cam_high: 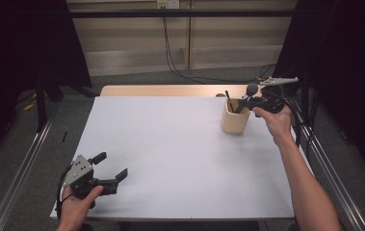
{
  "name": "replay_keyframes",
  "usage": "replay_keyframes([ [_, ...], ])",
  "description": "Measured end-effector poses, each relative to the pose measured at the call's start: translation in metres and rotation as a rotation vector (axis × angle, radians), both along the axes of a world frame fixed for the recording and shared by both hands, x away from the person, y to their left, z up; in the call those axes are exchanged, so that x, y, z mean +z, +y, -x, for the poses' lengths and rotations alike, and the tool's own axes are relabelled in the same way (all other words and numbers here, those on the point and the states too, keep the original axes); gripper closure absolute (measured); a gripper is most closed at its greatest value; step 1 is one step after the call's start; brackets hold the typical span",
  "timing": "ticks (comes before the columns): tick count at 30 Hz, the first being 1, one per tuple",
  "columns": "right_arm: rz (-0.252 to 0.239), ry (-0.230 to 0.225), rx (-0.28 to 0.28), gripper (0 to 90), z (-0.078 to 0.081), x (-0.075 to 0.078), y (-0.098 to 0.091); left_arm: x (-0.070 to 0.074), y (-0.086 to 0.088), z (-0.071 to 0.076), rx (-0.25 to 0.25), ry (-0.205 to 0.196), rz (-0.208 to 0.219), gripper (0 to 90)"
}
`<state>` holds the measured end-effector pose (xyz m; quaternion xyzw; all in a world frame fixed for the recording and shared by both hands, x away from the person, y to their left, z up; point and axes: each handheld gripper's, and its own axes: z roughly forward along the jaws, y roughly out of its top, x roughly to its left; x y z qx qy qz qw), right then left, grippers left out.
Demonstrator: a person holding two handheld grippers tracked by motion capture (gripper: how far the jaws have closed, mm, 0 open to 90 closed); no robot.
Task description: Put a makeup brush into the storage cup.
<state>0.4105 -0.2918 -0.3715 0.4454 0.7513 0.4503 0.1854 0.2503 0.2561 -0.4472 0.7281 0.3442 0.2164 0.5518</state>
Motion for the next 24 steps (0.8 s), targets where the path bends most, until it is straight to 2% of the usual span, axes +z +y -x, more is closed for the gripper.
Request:
replay_keyframes([
  [24, 0.000, 0.015, -0.015, 71.1, -0.005, -0.021, 0.003, -0.001, -0.001, -0.001, -0.007, 0.004, -0.004, 3.4],
])
